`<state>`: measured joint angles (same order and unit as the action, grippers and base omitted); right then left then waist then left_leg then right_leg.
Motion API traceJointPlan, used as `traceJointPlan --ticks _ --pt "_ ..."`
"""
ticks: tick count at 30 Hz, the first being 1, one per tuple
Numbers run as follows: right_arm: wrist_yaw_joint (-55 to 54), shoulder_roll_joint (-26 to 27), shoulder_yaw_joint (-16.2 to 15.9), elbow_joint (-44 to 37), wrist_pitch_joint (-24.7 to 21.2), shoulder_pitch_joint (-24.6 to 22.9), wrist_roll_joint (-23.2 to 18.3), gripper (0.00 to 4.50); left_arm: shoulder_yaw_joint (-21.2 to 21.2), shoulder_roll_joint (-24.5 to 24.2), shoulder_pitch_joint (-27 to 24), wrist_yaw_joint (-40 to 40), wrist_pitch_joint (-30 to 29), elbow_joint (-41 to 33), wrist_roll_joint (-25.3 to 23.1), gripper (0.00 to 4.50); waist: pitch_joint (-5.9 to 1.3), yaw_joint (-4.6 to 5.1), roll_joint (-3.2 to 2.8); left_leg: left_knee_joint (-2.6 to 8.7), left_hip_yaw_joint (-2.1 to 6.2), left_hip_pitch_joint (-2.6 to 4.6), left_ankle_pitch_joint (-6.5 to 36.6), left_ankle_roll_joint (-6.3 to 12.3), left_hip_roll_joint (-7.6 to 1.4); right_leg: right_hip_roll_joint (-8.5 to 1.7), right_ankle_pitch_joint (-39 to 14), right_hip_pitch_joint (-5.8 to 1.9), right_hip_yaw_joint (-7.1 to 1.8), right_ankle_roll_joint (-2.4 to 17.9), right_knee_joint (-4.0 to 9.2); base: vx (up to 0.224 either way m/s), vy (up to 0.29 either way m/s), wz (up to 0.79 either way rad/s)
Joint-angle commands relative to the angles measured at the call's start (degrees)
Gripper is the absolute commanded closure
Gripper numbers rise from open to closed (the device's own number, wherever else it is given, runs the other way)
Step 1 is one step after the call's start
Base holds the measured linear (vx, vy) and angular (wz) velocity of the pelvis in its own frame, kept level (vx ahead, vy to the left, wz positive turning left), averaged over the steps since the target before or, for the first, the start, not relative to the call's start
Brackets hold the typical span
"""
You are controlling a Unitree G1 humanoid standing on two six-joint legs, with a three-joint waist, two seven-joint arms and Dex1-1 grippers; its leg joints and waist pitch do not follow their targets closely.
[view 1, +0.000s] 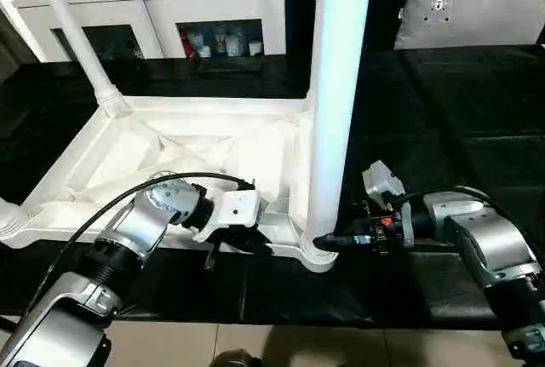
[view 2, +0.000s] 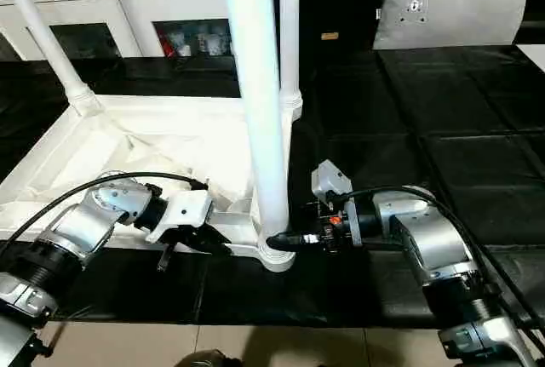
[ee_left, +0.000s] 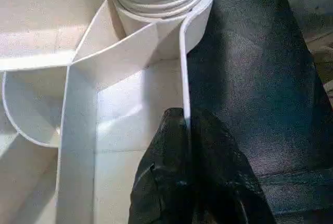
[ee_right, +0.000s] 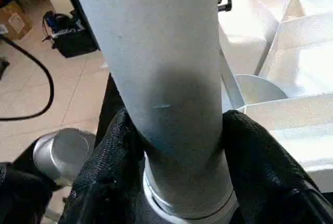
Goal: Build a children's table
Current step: Rotate leg to tighten
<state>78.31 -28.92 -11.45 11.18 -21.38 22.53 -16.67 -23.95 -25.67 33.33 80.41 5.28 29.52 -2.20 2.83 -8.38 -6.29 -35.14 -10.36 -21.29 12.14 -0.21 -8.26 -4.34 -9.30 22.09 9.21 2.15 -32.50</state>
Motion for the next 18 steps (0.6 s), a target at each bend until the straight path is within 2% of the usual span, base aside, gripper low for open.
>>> traceJointPlan --ticks 1,4,6,9,10,12,14,16,18 --pt "-1.7 2.0 -0.5 -3.1 -3.0 -0.6 -2.4 2.51 0.3 1.5 0.3 -1.1 -1.1 -2.8 1.2 4.50 -4.36 0.34 1.01 3.99 2.90 0.82 7.6 4.53 -6.62 -6.87 -17.6 -2.70 -4.89 5.3 3.74 0.000 0.000 0.00" --pt "-4.4 3.3 -0.4 -4.2 -4.2 -1.0 -2.1 2.51 0.9 2.6 0.5 -2.7 -3.4 -3.2 1.5 4.50 -4.06 0.49 1.05 4.13 2.91 0.87 9.2 3.56 -6.48 -6.92 -20.5 -2.65 -4.81 4.9 4.16 0.000 0.000 0.00" --pt "-12.6 6.8 0.4 -4.5 -6.7 -0.5 -0.2 2.51 1.8 5.1 1.1 -6.1 -7.2 -3.3 1.7 4.50 -3.78 0.77 1.01 4.13 2.81 1.06 10.8 2.76 -6.07 -6.87 -24.3 -2.58 -4.62 3.8 4.80 0.000 0.000 0.00" --pt "-25.0 12.4 2.5 -2.6 -10.2 1.2 2.7 2.51 3.2 9.5 2.6 -13.7 -12.6 -2.4 0.9 4.50 -3.54 2.12 0.74 4.39 3.22 1.27 12.8 0.62 -5.88 -6.68 -28.0 -2.61 -4.16 2.6 5.35 0.000 0.000 0.00" --pt "-26.7 13.2 2.8 -2.4 -10.6 1.3 3.2 2.51 3.4 10.2 2.8 -15.2 -13.4 -2.2 0.5 4.50 -3.32 3.07 0.80 4.34 3.35 1.39 14.4 -0.04 -5.60 -6.54 -29.3 -2.51 -3.75 2.0 5.77 0.000 0.000 0.00" --pt "-31.5 15.4 3.7 -1.9 -12.5 1.8 4.1 2.51 4.0 12.1 3.6 -19.3 -15.0 -1.2 -0.4 4.50 -3.46 4.14 0.78 4.36 3.53 1.15 15.0 0.10 -5.54 -6.68 -28.9 -2.86 -3.75 1.4 5.84 0.000 0.000 0.00" --pt "-39.7 19.0 4.7 -0.7 -14.0 2.4 6.7 2.51 5.2 15.1 4.9 -26.9 -18.6 0.5 -2.1 4.50 -3.79 5.36 0.41 4.29 3.66 0.95 14.2 0.39 -5.51 -6.67 -24.9 -2.91 -3.93 2.5 5.44 0.000 0.000 0.00" --pt "-45.0 21.6 5.7 0.8 -13.9 3.1 8.0 2.51 6.0 16.9 5.7 -31.4 -20.2 1.4 -3.0 4.50 -3.80 5.84 0.60 4.21 3.52 0.53 12.5 1.11 -5.22 -6.71 -22.8 -3.08 -4.09 3.3 5.26 0.000 0.000 0.00" --pt "-48.3 23.6 6.7 2.0 -13.4 3.6 8.5 2.51 6.6 18.3 6.1 -34.4 -21.2 1.8 -3.7 4.50 -3.97 6.01 0.60 3.95 3.25 0.49 10.9 2.00 -4.94 -6.77 -22.1 -3.10 -4.15 3.7 5.26 0.000 0.000 0.00"
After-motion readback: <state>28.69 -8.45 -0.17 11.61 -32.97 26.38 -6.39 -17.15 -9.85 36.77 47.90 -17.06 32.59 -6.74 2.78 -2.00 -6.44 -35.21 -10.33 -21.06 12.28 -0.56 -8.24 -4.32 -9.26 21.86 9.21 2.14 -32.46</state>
